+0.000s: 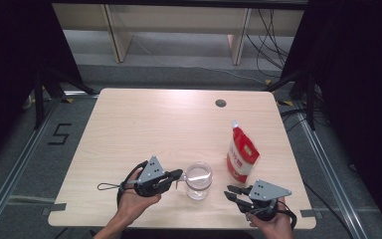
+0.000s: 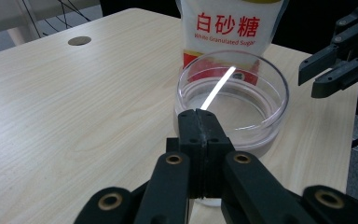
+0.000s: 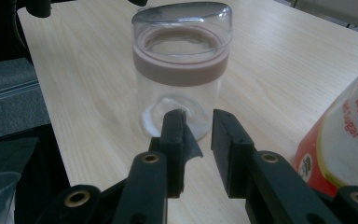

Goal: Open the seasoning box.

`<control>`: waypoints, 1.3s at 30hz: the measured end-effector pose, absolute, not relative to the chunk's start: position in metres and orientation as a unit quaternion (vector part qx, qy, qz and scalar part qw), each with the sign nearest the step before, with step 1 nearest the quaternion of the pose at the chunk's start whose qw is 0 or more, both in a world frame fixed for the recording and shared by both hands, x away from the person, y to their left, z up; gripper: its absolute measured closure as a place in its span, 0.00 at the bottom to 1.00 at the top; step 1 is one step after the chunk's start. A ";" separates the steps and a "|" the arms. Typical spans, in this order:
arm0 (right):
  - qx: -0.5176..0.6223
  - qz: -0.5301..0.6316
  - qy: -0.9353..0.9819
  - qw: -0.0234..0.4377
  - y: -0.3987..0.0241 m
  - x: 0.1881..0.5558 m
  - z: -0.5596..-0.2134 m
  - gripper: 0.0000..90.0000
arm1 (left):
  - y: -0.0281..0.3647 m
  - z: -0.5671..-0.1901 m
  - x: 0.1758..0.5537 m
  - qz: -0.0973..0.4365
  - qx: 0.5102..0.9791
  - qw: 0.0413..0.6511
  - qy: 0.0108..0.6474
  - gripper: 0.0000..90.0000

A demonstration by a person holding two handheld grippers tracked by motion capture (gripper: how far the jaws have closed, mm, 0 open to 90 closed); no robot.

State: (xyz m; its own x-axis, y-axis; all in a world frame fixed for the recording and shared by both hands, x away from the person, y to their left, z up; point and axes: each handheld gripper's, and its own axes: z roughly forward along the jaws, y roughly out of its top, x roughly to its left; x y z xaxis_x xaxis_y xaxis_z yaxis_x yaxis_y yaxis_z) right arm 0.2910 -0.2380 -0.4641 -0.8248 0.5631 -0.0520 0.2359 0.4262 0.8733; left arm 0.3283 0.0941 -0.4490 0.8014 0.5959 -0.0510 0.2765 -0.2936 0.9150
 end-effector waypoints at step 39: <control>0.219 0.486 0.829 0.170 -0.216 0.307 -0.464 0.95 | 0.093 -0.450 0.330 0.143 0.783 0.537 0.278 0.99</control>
